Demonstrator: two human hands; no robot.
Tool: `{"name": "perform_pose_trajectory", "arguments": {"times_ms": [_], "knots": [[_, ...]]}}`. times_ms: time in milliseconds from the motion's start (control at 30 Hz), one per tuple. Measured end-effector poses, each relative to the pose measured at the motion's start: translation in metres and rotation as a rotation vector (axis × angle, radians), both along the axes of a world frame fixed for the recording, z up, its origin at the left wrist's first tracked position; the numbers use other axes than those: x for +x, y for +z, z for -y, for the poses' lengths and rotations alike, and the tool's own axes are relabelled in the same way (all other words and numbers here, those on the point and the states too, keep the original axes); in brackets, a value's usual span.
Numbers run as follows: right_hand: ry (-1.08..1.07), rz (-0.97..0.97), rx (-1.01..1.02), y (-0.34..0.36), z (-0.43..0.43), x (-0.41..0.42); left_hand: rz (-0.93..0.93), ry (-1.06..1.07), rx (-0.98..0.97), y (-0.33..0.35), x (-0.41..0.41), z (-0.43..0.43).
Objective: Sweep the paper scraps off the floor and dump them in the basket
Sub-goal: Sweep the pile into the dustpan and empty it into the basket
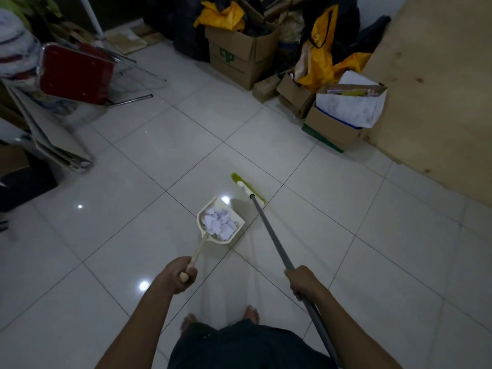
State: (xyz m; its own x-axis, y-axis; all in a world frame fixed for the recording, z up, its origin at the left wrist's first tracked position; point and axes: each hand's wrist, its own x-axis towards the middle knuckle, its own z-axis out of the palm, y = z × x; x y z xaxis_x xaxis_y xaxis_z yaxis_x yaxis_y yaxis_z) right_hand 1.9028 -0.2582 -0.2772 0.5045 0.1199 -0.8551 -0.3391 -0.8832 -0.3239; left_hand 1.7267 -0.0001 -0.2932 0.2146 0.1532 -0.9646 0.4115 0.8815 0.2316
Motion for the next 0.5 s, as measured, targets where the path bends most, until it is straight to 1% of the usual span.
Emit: {"name": "perform_pose_trajectory", "arguments": {"times_ms": [133, 333, 500], "knots": [[-0.025, 0.008, 0.083, 0.016, -0.011, -0.004, 0.037, 0.073, 0.013, 0.006, -0.004, -0.010], [0.045, 0.051, 0.171, 0.035, -0.040, -0.020, 0.103, 0.144, 0.059, 0.030, -0.022, -0.025], [0.086, 0.064, 0.212, 0.054, -0.068, -0.045, 0.167, 0.230, 0.095, 0.050, -0.056, -0.045]]}}
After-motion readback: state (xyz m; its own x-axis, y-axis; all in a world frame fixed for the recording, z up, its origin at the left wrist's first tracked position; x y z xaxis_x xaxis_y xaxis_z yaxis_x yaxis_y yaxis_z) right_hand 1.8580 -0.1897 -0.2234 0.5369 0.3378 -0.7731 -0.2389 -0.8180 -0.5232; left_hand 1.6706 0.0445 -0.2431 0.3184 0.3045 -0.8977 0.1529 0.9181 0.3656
